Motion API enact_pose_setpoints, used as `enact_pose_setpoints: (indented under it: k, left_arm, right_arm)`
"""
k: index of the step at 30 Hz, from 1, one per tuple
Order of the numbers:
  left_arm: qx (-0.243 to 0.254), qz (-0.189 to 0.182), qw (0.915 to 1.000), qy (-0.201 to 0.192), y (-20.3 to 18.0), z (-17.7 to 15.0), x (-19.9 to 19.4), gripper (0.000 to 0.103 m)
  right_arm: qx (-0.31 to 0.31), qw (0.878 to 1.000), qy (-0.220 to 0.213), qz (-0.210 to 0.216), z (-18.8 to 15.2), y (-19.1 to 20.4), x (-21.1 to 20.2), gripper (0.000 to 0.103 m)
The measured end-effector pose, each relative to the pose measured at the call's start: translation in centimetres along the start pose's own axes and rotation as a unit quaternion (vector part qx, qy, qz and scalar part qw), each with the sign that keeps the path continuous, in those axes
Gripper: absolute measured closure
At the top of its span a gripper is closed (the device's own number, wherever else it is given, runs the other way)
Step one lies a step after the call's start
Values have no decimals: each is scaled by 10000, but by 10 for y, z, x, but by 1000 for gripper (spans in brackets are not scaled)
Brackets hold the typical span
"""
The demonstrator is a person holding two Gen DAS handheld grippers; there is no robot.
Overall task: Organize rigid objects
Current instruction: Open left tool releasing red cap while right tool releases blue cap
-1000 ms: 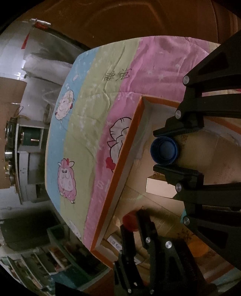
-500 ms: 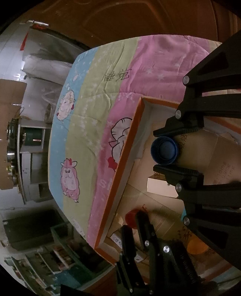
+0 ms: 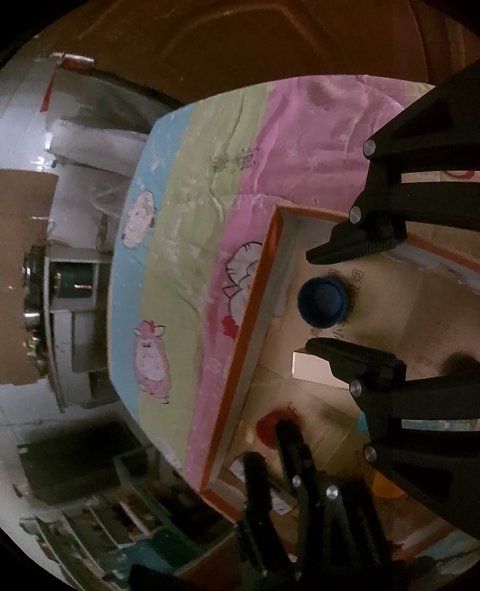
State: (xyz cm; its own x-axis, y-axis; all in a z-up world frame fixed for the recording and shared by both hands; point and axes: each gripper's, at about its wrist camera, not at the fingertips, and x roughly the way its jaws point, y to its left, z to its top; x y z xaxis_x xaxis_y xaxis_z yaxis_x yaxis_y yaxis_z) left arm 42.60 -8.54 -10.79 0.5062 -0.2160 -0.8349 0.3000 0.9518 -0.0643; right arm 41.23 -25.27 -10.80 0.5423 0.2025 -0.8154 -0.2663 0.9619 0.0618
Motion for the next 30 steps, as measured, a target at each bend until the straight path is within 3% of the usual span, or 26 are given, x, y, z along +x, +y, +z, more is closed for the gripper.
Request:
enact_pose_setpoints:
  k: [11, 30]
  left_arm:
    - [-82, 34, 9999, -89, 1, -4, -11, 56]
    - [-210, 50, 9993, -299, 1, -22, -42, 56]
  right_arm:
    - [154, 9992, -351, -108, -7, 11, -24, 60]
    - [491, 9975, -486, -175, -32, 36, -46, 60]
